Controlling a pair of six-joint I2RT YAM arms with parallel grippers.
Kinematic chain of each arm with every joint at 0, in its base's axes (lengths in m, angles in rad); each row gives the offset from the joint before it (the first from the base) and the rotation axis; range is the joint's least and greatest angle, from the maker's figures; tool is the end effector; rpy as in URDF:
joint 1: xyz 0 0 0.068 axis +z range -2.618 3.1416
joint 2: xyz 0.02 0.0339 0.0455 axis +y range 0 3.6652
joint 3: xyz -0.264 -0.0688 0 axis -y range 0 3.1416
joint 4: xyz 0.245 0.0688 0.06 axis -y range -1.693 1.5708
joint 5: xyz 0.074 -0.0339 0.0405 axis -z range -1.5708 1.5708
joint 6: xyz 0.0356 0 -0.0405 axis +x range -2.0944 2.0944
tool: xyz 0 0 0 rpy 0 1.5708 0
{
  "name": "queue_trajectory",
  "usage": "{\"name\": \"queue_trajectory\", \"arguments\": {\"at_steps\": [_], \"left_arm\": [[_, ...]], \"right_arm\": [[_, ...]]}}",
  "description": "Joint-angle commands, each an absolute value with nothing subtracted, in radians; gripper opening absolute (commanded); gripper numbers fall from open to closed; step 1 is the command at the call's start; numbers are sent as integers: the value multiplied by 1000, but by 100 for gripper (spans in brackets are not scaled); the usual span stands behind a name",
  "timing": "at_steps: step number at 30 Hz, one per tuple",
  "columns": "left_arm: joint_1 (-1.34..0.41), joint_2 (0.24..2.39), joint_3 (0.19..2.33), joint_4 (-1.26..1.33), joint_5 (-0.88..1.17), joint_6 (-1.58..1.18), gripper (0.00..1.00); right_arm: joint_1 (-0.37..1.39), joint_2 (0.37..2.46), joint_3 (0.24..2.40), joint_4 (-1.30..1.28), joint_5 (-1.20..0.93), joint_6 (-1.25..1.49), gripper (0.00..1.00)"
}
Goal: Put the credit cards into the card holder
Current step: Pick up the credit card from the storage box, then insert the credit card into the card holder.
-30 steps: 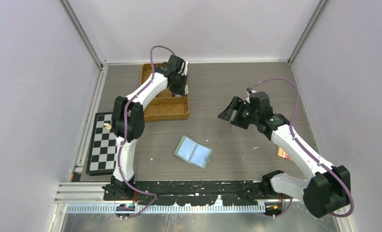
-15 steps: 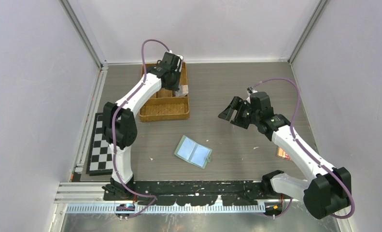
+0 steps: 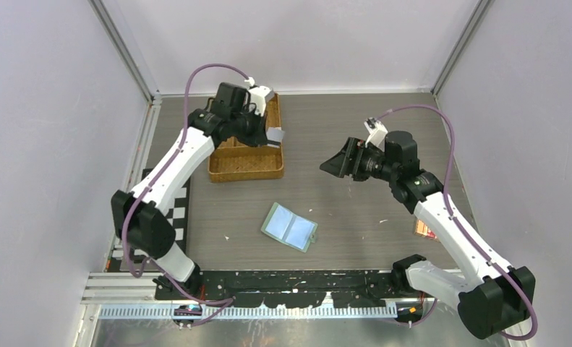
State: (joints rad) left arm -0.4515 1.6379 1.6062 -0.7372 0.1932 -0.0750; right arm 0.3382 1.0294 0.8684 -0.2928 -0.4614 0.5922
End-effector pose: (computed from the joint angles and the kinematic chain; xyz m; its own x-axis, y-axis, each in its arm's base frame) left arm 0.3234 -0.1644 0.3534 -0.6653 0.2409 -0.7066 0.5039 0.8433 -0.1870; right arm 0.2122 0.0914 0.3133 -0.7197 0.2767 -0.6368 -0.3289 0.6719 0.6636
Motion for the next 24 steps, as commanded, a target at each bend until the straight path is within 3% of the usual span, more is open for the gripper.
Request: {"name": "queue_trajectory", "arguments": {"at_steps": [1, 5, 11, 14, 24], "left_arm": [[-456, 1558, 1548, -815, 634, 32, 0], [-465, 1522, 1479, -865, 837, 58, 0], [-481, 1476, 1364, -865, 1073, 72, 0], [-498, 1472, 1333, -842, 1172, 60, 0], [-534, 1502, 1313, -809, 1206, 33, 0]], "right_arm": [[339, 1014, 867, -121, -668, 575, 79], [340, 1021, 843, -17, -768, 621, 79], [341, 1064, 893, -170, -846, 558, 81], [361, 1085, 913, -243, -893, 516, 77], [454, 1132, 940, -352, -897, 459, 63]]}}
